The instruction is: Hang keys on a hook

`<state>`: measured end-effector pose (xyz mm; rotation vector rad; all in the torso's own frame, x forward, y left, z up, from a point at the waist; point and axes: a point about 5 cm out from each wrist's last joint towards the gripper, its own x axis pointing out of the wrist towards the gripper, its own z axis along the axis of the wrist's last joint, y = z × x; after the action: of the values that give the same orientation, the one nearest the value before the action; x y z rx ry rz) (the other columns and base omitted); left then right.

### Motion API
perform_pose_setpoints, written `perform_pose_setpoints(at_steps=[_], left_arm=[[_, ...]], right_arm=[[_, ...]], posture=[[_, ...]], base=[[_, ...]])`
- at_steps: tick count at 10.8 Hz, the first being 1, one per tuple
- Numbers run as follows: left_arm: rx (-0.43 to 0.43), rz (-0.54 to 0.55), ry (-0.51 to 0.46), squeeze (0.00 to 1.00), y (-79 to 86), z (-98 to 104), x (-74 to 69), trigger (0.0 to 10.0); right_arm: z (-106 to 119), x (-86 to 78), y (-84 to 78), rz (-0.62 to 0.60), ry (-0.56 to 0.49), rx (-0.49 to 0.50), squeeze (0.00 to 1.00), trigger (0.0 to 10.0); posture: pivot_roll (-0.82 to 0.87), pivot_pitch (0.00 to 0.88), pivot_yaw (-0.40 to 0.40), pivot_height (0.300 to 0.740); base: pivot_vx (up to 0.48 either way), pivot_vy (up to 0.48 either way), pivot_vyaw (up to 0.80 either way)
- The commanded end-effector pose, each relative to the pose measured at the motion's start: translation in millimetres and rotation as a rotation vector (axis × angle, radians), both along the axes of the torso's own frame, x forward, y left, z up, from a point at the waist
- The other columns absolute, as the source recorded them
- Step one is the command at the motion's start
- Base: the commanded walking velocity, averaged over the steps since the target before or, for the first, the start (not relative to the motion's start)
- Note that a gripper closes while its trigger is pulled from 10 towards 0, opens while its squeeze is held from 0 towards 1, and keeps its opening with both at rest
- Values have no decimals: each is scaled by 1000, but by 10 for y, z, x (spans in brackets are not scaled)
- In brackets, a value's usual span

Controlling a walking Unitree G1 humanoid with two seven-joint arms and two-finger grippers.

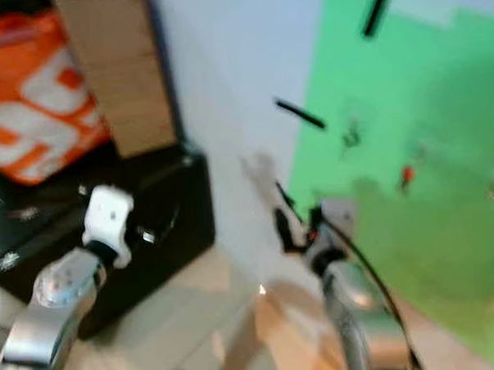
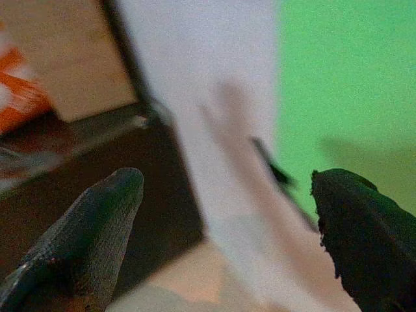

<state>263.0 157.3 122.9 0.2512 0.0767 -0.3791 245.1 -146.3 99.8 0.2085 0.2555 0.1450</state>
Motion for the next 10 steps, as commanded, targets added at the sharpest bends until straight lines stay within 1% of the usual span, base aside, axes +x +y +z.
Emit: perform_pose_setpoints(at_steps=[1,3,4,5,6,7,8,9,10], left_arm=[[-1,7,-10,0,-8,15,20,10000],[6,5,-13,0,3,18,23,10000],[10,9,-22,0,12,20,32,10000],[6,20,-26,0,7,15,51,10000],[-3,22,-21,0,-19,6,73,10000],[-4,21,-19,0,-25,5,75,10000],[-5,20,-19,0,-27,11,73,10000],[-2,22,-20,0,-14,20,72,10000],[-3,37,-21,0,29,36,66,10000]], right_arm=[[3,14,-69,-47,1,18,1000,10000],[-13,13,-71,-67,9,22,1000,10000],[17,14,-71,-65,-20,-14,1000,10000],[58,4,-90,-58,-60,-83,1000,10000],[96,-11,-145,-84,-87,-131,1000,10000],[109,-15,-164,-91,-89,-135,1000,10000],[138,-17,-176,-80,-98,-161,1000,10000],[164,-4,-184,-89,-109,-167,1000,10000],[170,24,-157,-92,-103,-138,1000,10000]], posture=[[-11,0,25,740],[-25,0,31,740],[-43,0,42,740],[-53,0,48,740],[-57,0,51,740],[-57,0,51,740],[-47,0,53,740],[-30,0,42,740],[-18,0,32,740]], base=[[0,0,800],[0,0,800],[0,0,800],[0,0,594],[0,0,450],[0,0,438],[0,0,0],[0,0,0],[285,0,0]])
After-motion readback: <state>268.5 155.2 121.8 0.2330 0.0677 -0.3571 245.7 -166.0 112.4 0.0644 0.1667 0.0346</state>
